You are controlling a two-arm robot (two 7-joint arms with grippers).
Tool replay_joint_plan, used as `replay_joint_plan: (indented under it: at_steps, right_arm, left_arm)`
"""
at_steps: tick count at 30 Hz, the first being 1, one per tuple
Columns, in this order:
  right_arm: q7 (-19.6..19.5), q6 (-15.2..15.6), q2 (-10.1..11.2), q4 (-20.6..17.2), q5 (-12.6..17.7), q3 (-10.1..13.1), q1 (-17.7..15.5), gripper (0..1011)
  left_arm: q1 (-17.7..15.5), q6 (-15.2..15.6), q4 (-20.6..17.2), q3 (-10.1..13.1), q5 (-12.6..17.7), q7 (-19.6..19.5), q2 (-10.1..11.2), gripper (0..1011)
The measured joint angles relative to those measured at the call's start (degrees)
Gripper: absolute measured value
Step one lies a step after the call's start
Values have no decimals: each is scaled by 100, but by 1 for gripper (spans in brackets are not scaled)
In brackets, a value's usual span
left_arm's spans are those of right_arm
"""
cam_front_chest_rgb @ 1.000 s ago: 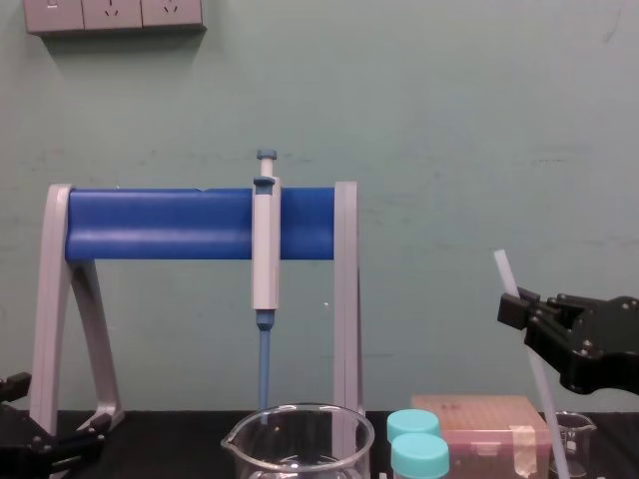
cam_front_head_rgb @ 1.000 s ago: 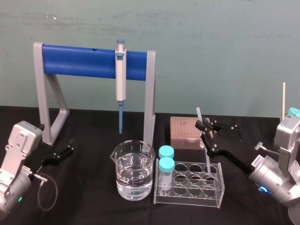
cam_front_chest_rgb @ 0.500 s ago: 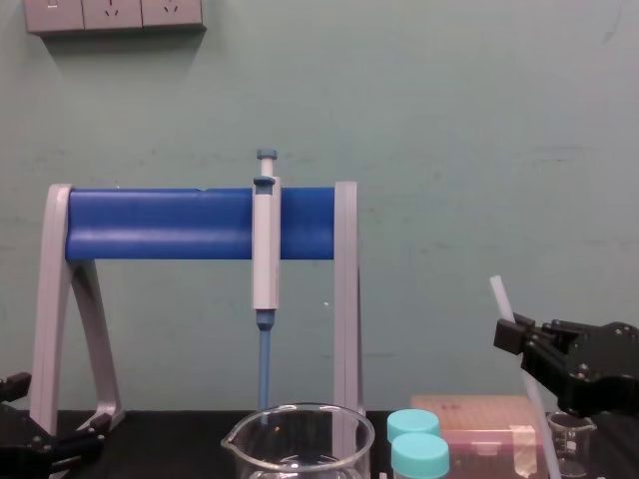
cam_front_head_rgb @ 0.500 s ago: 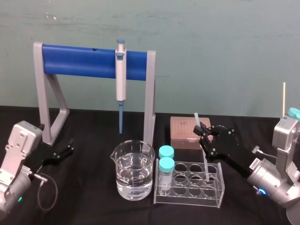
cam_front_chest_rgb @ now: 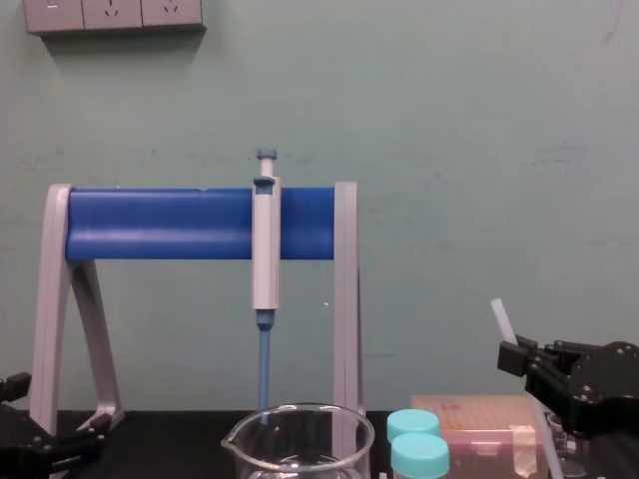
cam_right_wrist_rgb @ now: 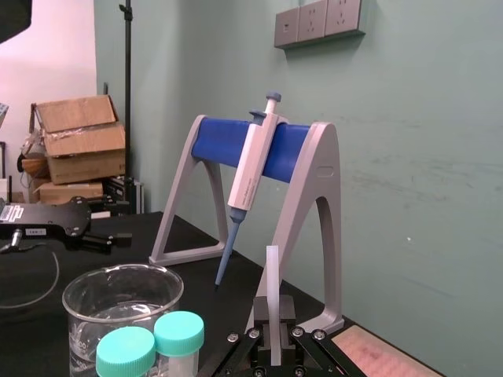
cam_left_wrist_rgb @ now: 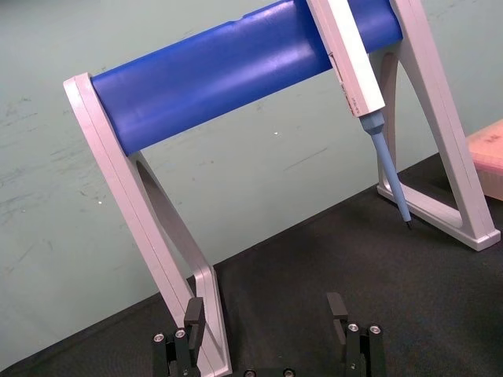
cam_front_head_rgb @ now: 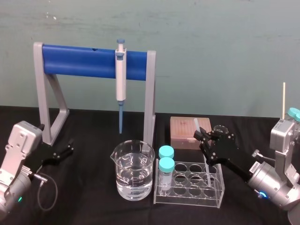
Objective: Pick up the stirring rod with one hand, then place it down.
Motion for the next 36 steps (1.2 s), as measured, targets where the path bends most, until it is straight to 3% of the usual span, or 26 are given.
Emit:
replay_joint_plan:
  at_steps: [24,26,29,36]
  right_arm:
    - [1,5,3,3,-10,-1,2,64]
    - [0,4,3,2,-10,0,1,86]
    - [-1,2,3,0,-10,1,0,211]
    - [-1,0,3,-3,-10,1,0,388]
  left_arm:
    - [0,0,0,0,0,0,0,1000]
    - [0,0,0,0,0,0,0,1000]
    - [0,0,0,0,0,0,0,1000]
    - [0,0,0,0,0,0,0,1000]
